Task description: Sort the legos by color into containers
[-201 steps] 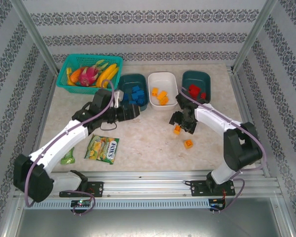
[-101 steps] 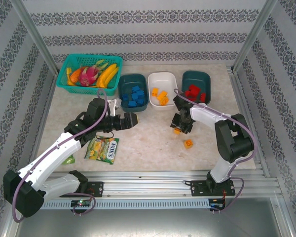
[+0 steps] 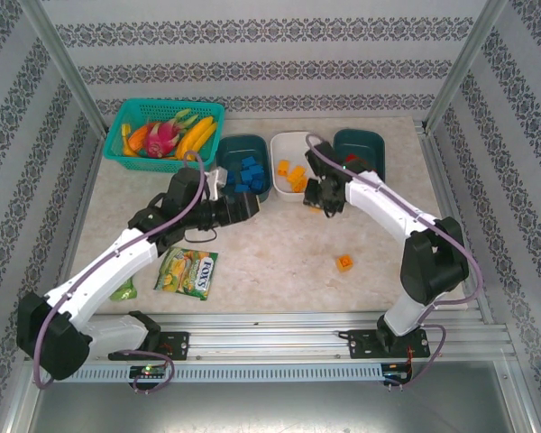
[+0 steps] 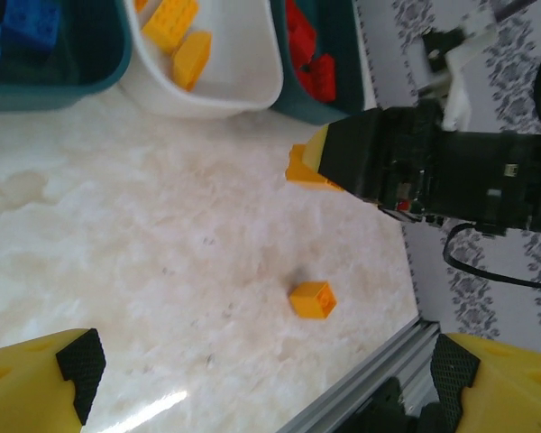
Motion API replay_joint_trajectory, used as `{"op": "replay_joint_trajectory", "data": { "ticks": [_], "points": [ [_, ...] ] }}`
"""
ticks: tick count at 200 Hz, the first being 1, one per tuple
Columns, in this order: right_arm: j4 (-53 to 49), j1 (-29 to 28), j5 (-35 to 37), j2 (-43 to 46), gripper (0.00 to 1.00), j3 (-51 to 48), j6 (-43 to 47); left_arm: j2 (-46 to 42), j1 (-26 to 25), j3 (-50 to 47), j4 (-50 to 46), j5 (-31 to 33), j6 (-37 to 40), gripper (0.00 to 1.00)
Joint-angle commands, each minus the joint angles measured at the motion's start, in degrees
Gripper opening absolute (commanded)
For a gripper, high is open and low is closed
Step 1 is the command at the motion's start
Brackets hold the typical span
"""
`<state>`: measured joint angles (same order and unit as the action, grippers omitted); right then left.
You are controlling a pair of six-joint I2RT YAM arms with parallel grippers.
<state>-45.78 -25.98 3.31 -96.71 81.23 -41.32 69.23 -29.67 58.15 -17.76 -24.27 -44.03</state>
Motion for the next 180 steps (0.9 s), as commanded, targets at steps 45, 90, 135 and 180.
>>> {"op": "replay_joint_trajectory", "data": {
  "ticks": [45, 90, 135, 180],
  "points": [
    [-6.47, 3.56, 5.78, -20.06, 0.28, 25.52, 8.09, 13.43, 3.31, 15.49, 7.16, -2.77, -0.21, 0.95],
    [-10.66, 6.14, 5.47, -34.47, 0.29, 40.70, 6.07, 20.29, 5.06, 22.09, 7.12, -4.47, 1.10, 0.94],
    [-17.48, 6.90, 4.20, -45.57, 0.30, 54.64, 5.39, 21.77, 5.09, 22.47, 7.28, -4.91, 1.08, 0.94],
    [-17.73, 8.22, 3.86, -47.21, 0.34, 54.65, 3.53, 21.59, 5.31, 22.40, 6.55, -5.34, 1.46, 0.94]
  ]
}}
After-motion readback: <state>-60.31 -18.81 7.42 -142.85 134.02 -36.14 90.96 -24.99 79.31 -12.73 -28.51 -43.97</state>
